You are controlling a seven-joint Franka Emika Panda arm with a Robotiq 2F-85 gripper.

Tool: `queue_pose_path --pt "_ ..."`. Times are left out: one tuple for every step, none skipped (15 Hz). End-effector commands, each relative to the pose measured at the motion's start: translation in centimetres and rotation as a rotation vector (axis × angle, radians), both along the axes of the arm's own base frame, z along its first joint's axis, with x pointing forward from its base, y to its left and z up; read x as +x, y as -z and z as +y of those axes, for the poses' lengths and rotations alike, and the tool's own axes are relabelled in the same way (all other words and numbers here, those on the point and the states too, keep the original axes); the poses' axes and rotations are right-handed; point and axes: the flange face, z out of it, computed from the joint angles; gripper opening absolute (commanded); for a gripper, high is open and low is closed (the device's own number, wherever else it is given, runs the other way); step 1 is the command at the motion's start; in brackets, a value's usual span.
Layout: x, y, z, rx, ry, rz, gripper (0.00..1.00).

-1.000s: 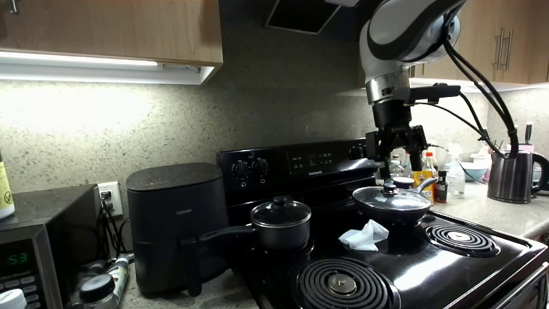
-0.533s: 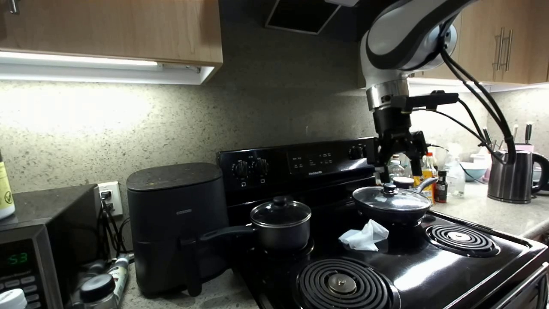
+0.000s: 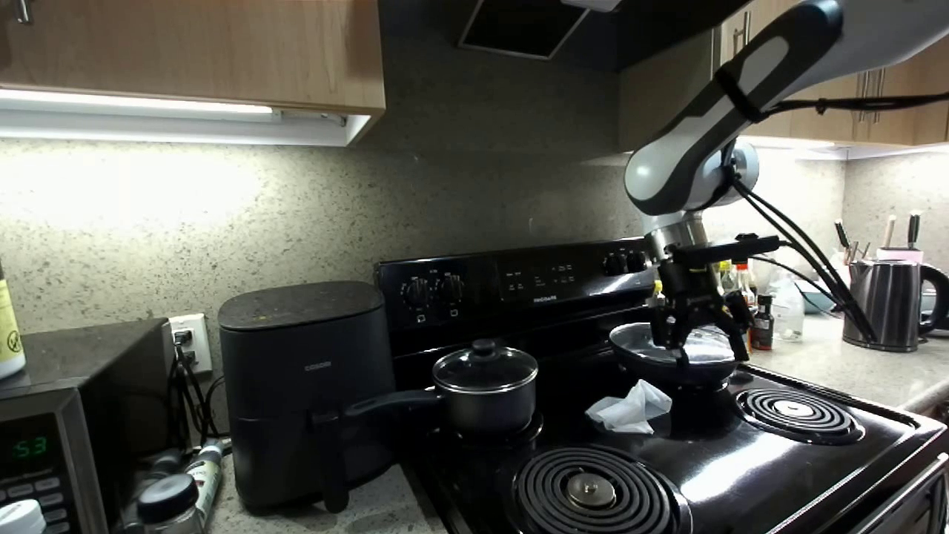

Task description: Use the tissue to wipe the kitchen control pad

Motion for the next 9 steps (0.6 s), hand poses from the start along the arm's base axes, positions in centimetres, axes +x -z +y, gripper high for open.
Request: queue_pose_path --pt "0.4 0.9 -0.5 -0.001 0.006 0.019 1.0" --pt "0.8 1.7 -0.8 -0.002 0.01 0.033 1.0" --pt "1.1 2.1 -1.0 -0.002 0.011 0.041 1.0" --pt "1.3 2.3 -1.0 -0.003 0.011 0.043 1.0" --pt "1.4 2.2 -1.0 -0.003 0.011 0.043 1.0" --pt "1.4 2.1 -1.1 -0.004 0.011 0.041 1.0" --pt "1.5 2.1 -1.1 -0.004 0.011 0.041 1.0" --pt "1.5 2.0 -1.1 -0.004 0.011 0.04 1.0" --pt "1.9 2.3 -1.0 0.017 0.0 0.026 1.0"
